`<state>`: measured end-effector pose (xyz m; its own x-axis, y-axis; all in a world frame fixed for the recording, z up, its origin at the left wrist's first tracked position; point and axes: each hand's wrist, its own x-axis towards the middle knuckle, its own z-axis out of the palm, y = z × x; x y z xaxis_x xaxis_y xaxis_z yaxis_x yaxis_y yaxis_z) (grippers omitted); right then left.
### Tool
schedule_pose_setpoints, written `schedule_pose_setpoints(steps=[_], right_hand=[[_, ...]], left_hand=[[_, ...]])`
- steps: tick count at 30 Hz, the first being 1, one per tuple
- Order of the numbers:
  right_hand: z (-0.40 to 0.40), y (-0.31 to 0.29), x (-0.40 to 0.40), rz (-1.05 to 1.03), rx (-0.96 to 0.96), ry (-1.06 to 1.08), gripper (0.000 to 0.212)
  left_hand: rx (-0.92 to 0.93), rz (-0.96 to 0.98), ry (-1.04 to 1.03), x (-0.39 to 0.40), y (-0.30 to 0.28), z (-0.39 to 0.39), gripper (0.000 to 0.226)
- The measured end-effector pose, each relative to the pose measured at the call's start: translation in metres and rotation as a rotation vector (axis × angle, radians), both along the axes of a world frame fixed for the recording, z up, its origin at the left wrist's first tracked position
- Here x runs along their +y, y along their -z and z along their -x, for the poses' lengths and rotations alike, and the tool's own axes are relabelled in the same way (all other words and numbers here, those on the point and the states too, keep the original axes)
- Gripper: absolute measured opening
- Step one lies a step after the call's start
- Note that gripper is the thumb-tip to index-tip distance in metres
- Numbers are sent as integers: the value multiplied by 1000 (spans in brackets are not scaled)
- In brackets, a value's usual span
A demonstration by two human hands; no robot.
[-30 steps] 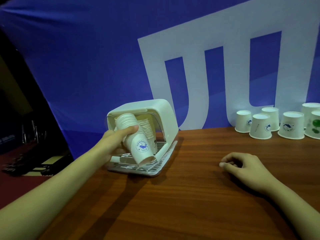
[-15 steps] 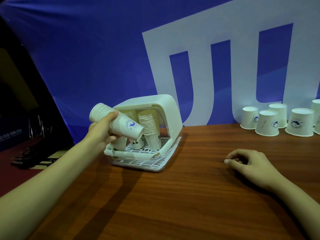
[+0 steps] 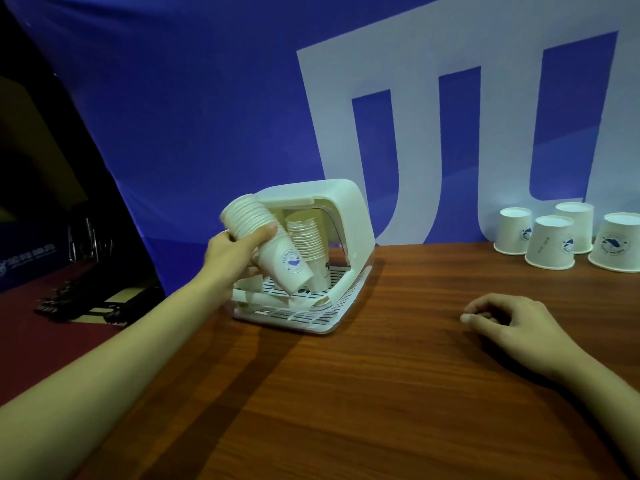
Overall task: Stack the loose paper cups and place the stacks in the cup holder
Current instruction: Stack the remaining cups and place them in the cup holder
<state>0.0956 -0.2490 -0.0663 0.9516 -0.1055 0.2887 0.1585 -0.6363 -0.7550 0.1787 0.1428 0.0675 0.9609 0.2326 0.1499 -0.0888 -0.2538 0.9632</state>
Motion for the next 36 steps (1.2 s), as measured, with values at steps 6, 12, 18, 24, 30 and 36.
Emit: schedule_pose_setpoints(steps=[6,12,18,24,30,36], right_hand=[[-1,0,-3,-32,-4,1,7],[-3,2,-2,-46,9,0,6],[-2,2,-1,-40,-2,-3,8],[1,0,0,-50,-3,-15,7],[-2,3,-2,-43,-10,-7,7],[-3,3,-2,-43,5,-3,6]], left_hand=[[53,64,38,-6,-9,-12,56],[-54,20,-133,13,4,-12,68],[-99,180,-87,-6,6,-4,55],[333,315,180,-27,4,-4,46],[172,50,76,-18,12,-25,56],[-53,-414,-36,-13,36,-26,45]])
